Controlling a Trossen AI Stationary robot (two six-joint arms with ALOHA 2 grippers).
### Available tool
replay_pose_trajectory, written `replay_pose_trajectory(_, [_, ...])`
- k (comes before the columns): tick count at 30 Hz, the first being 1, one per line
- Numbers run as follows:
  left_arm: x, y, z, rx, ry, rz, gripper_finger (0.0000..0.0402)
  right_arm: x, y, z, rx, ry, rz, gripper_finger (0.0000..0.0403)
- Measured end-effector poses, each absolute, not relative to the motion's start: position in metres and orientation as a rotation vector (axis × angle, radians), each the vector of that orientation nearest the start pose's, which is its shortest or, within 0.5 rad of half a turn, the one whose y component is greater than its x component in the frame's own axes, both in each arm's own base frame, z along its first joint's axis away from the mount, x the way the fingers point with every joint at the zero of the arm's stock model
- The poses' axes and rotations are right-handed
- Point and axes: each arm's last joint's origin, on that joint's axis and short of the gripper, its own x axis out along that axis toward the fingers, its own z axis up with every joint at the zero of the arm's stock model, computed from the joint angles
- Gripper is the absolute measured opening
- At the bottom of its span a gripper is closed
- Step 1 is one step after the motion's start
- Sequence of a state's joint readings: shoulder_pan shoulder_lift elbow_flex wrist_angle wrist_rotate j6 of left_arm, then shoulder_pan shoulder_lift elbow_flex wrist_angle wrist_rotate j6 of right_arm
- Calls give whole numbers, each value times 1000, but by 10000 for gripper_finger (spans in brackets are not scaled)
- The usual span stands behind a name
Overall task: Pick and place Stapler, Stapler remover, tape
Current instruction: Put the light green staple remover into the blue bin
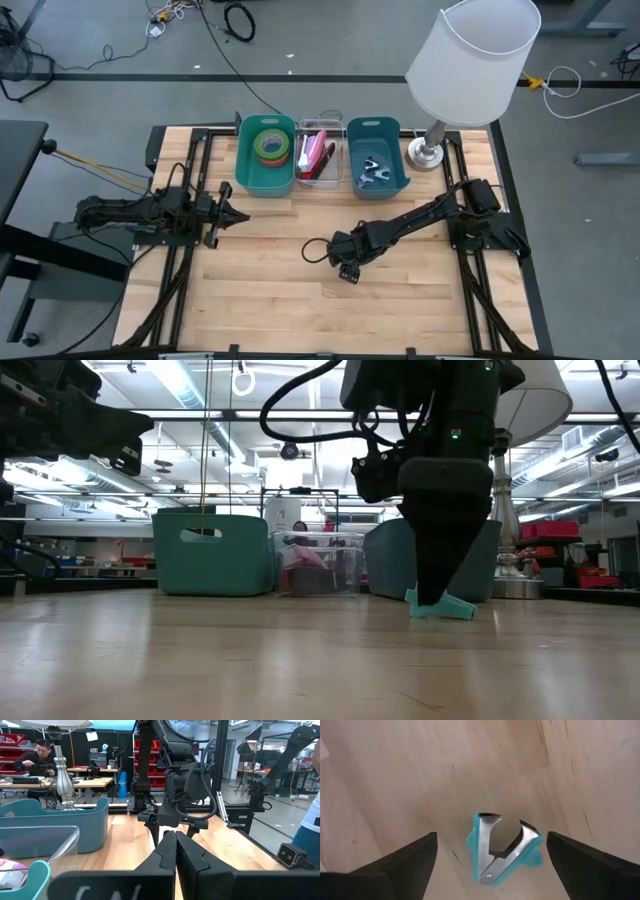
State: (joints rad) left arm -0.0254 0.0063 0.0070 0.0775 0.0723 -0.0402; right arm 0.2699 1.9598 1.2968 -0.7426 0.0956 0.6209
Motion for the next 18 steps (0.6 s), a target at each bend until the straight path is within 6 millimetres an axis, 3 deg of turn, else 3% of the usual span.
replay_pose_trajectory(18, [97, -5, 173, -38, -76, -99, 3, 354, 95, 149, 233, 1364, -261, 260])
